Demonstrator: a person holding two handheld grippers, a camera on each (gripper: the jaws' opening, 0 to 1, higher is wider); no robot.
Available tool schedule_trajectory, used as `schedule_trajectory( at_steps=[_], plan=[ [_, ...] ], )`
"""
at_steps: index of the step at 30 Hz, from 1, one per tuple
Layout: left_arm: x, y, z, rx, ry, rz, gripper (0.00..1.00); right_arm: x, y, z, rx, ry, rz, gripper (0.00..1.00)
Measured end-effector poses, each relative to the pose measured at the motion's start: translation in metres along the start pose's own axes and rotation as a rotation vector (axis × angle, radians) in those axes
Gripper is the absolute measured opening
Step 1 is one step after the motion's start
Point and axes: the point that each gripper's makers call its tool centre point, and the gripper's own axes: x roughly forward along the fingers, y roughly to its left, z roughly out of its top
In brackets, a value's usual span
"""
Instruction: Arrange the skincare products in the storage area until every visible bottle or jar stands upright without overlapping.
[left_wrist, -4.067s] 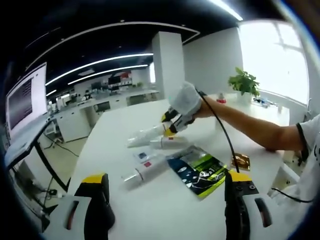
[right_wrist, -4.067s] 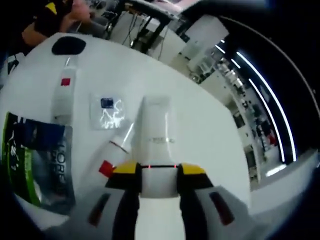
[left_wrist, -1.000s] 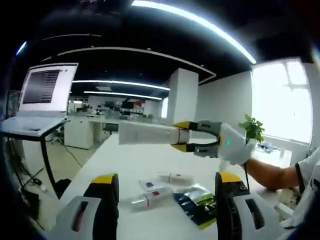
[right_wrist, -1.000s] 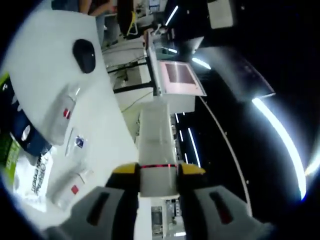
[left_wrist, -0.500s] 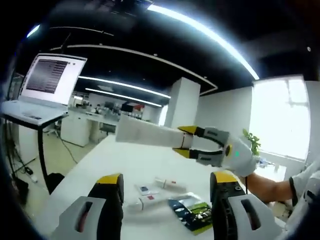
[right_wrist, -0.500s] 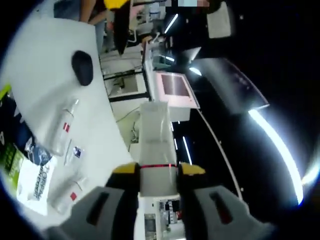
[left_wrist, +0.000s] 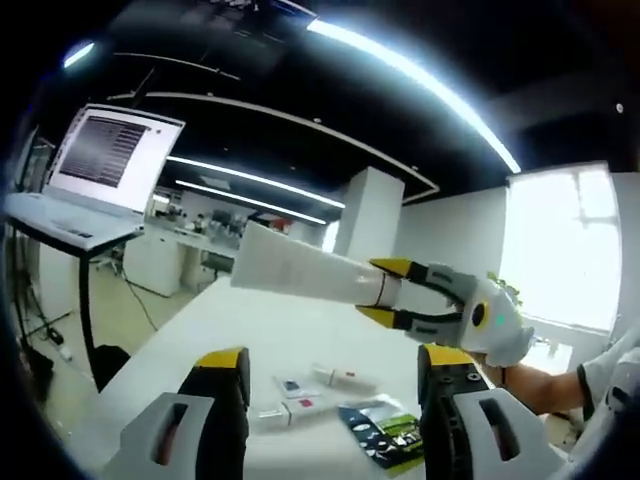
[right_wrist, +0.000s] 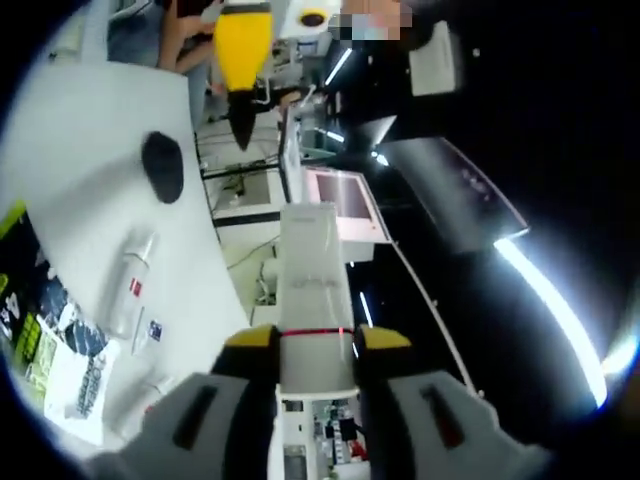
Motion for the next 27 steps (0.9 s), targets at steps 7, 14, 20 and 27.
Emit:
schedule_trajectory(
  at_steps=[7, 14, 20, 27],
  plan=[
    [-0.003, 0.002, 0.007, -0.01, -0.035, -0.006, 0.7, -0.004, -0.004, 0.017, -0.004, -0.04, -0.007, 0.29],
    [-0.003, 0.002, 0.013, -0.029, -0.072, -0.016, 0.71, -0.008, -0.011, 0.026, -0.015, -0.057, -0.023, 0.29],
    [-0.003, 0.0, 0.015, -0.043, -0.091, -0.034, 0.7, -0.015, -0.012, 0.038, 0.001, -0.087, -0.014, 0.29],
    [-0.008, 0.0, 0.025, -0.049, -0.136, -0.041, 0.69, -0.016, -0.015, 0.048, 0.016, -0.122, -0.012, 0.29]
  ],
)
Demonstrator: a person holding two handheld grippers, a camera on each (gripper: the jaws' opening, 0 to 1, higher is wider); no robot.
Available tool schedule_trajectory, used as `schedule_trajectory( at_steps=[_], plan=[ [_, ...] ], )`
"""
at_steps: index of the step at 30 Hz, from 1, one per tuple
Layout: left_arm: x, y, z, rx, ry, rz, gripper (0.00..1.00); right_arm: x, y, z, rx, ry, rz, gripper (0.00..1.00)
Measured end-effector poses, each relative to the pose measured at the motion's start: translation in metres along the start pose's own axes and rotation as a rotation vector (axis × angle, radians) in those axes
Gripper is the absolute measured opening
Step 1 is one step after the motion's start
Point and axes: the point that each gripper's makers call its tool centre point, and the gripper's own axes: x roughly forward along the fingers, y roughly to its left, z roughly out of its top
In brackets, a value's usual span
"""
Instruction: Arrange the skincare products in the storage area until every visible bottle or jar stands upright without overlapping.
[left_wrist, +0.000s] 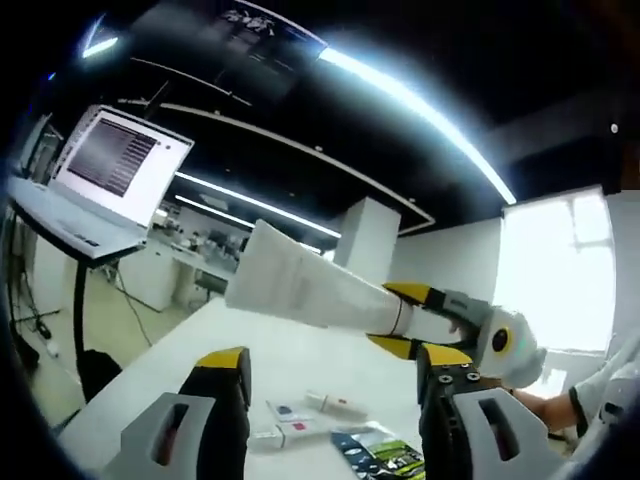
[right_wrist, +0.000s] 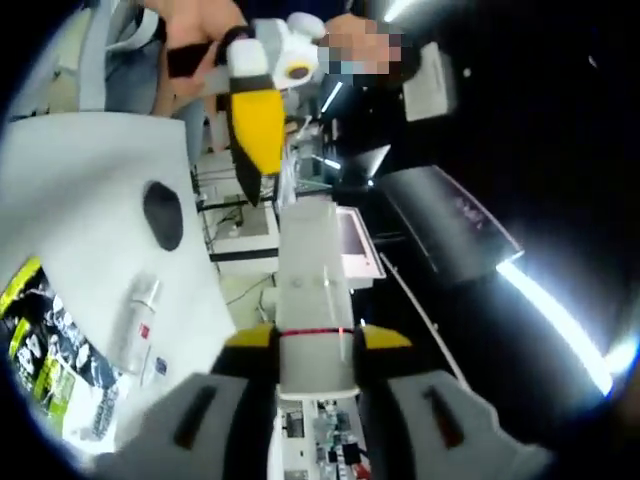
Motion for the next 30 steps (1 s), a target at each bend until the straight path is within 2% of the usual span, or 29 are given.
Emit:
schedule_trajectory(
  at_steps=[5, 15, 17, 25, 30],
  plan=[
    [-0.002, -0.001, 0.005, 0.001, -0.026, 0.001, 0.67, 0.008, -0.004, -0.001, 0.006, -0.017, -0.003, 0.29],
    [-0.004, 0.001, 0.011, 0.016, -0.05, 0.006, 0.65, -0.007, -0.003, 0.022, 0.044, -0.077, -0.001, 0.29],
    [-0.004, 0.002, 0.012, 0.019, -0.055, 0.006, 0.65, -0.002, -0.003, 0.017, 0.052, -0.082, 0.0, 0.29],
    [-0.004, -0.002, 0.014, 0.015, -0.074, -0.018, 0.63, -0.012, -0.002, 0.034, 0.071, -0.118, 0.0, 0.29],
    [-0.005, -0.005, 0.018, 0.029, -0.088, -0.031, 0.62, -0.008, 0.0, 0.033, 0.093, -0.135, 0.007, 0.29]
  ],
)
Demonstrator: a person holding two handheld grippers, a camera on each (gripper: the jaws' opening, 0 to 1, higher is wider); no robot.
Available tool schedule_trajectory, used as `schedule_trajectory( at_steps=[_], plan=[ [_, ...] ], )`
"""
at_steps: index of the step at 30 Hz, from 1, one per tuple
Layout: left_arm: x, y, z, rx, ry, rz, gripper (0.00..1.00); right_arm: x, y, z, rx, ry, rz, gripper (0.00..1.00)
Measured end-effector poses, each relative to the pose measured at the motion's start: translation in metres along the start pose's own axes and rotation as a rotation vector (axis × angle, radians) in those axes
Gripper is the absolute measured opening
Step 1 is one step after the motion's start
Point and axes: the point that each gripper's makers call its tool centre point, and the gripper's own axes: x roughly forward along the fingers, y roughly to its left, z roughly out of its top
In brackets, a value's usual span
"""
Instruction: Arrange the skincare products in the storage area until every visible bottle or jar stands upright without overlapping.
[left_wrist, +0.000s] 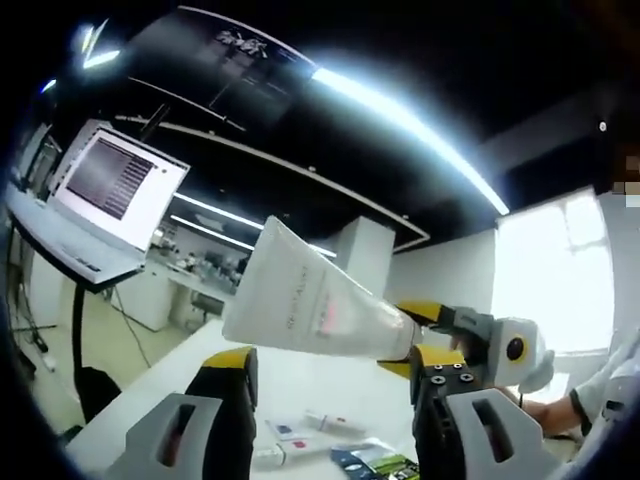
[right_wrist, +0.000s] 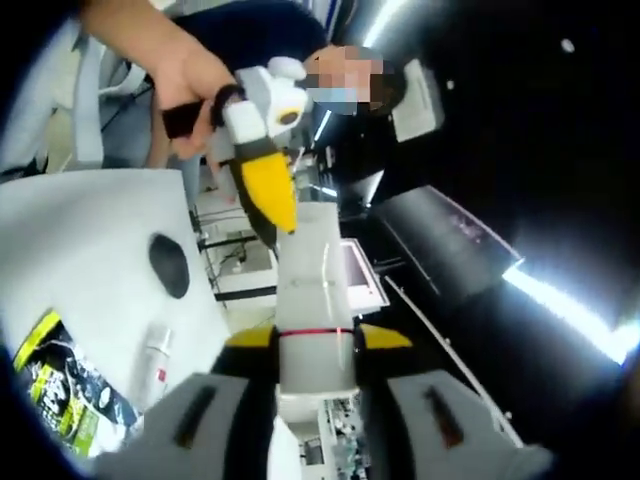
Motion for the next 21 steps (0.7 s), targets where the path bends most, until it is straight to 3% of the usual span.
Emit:
schedule_trajectory(
  at_steps=[10, 21],
  plan=[
    [-0.001, 0.0, 0.006, -0.012, -0.037, -0.005, 0.61, -0.003, 0.0, 0.004, 0.017, -0.024, -0.001, 0.29],
    [-0.004, -0.003, 0.022, -0.051, -0.125, -0.035, 0.6, -0.003, 0.004, 0.008, 0.04, -0.036, 0.011, 0.29]
  ],
)
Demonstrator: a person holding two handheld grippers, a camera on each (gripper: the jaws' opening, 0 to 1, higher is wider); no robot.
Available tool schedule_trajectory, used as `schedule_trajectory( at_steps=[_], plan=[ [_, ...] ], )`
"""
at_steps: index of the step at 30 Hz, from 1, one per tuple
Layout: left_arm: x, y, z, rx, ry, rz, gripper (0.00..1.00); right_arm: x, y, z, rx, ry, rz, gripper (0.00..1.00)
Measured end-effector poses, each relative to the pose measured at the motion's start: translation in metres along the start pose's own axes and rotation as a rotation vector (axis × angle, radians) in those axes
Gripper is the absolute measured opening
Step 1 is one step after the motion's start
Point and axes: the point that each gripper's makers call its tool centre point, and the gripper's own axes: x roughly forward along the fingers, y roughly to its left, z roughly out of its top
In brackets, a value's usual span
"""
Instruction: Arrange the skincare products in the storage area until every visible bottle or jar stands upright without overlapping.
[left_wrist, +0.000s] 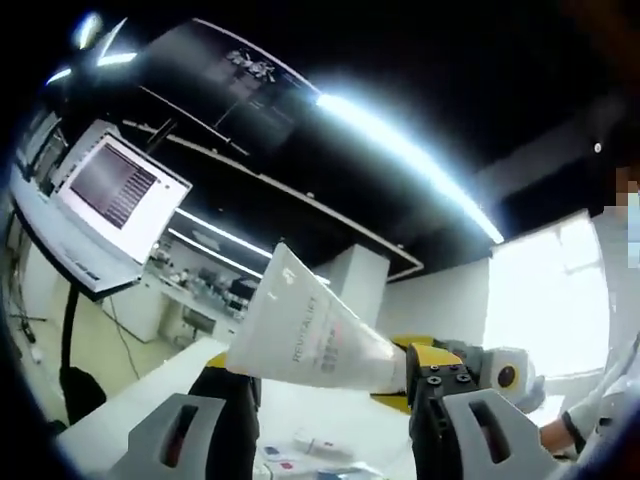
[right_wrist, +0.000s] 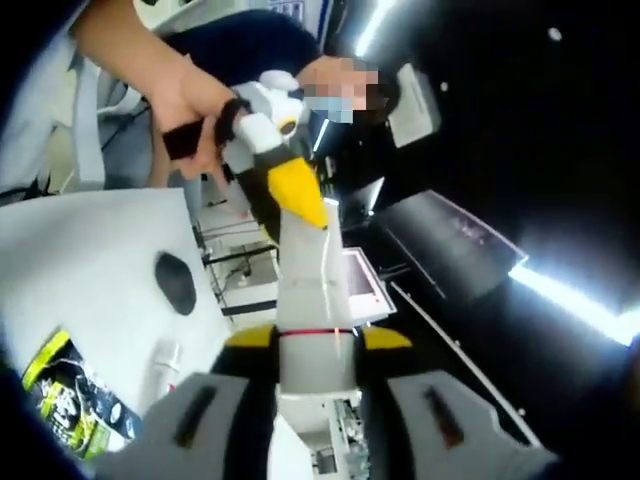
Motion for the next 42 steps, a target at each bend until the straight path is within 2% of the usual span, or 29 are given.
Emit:
schedule_trajectory(
  at_steps=[11, 15, 18, 29, 36, 42],
  plan=[
    [-0.001, 0.003, 0.007, -0.059, -0.065, 0.004, 0.58, 0.002, 0.005, -0.003, 0.051, 0.012, 0.017, 0.29],
    [-0.005, 0.005, 0.012, -0.076, -0.089, 0.009, 0.5, 0.003, 0.006, -0.002, 0.071, 0.015, 0.02, 0.29],
    [-0.007, 0.006, 0.018, -0.066, -0.129, 0.027, 0.47, 0.004, 0.007, -0.002, 0.09, 0.015, 0.027, 0.29],
    [-0.01, 0.011, 0.022, -0.066, -0.156, 0.042, 0.31, 0.006, 0.011, -0.003, 0.151, 0.024, 0.036, 0.29],
    [-0.011, 0.012, 0.024, -0.062, -0.163, 0.046, 0.3, 0.008, 0.014, -0.007, 0.176, 0.035, 0.043, 0.29],
    [-0.013, 0.008, 0.027, -0.06, -0.181, 0.025, 0.24, 0.01, 0.018, -0.009, 0.202, 0.042, 0.053, 0.29]
  ],
)
